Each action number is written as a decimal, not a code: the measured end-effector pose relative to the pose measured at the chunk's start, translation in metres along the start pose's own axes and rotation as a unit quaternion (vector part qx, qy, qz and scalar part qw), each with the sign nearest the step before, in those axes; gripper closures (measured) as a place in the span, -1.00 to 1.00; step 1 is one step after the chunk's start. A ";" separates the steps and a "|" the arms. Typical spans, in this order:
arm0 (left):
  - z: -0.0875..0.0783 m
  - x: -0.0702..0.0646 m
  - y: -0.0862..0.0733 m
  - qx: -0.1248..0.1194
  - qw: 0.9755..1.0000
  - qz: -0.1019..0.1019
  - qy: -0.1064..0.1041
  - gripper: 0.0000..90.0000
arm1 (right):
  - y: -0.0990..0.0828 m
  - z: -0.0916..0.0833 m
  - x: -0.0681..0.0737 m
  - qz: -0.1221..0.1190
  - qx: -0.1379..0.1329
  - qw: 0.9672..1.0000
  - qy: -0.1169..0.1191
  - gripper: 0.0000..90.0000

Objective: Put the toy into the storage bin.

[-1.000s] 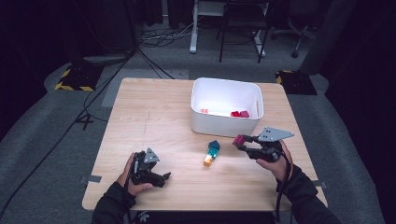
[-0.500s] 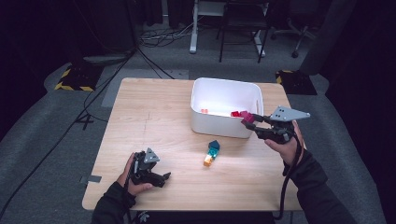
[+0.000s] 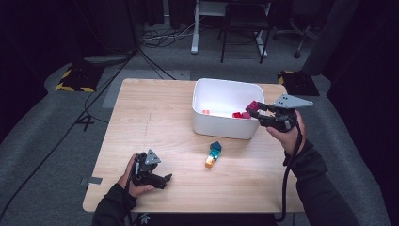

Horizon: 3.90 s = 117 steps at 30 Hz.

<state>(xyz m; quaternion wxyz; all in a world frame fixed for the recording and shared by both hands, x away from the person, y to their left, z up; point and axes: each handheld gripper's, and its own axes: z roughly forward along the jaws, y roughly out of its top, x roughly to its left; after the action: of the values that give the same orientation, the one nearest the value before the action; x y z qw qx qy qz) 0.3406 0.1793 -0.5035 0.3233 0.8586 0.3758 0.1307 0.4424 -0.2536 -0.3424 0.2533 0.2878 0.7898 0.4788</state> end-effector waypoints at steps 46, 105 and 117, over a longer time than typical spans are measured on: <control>0.000 0.000 0.000 0.000 1.000 0.000 0.000 -0.99 | 0.004 0.019 0.015 -0.012 0.020 0.999 0.024 0.08; 0.000 0.000 0.000 0.000 1.000 0.000 0.001 -0.99 | -0.088 0.121 0.078 0.031 0.115 0.986 0.119 0.06; 0.000 0.000 0.000 0.000 1.000 -0.001 0.000 -0.99 | -0.094 0.127 0.074 0.035 0.131 0.985 0.111 0.13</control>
<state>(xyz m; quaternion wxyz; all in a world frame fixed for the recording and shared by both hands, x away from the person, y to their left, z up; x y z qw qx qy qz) 0.3404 0.1793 -0.5036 0.3237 0.8583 0.3762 0.1306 0.4560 -0.1597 -0.4888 0.1076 0.2908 0.8583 0.4089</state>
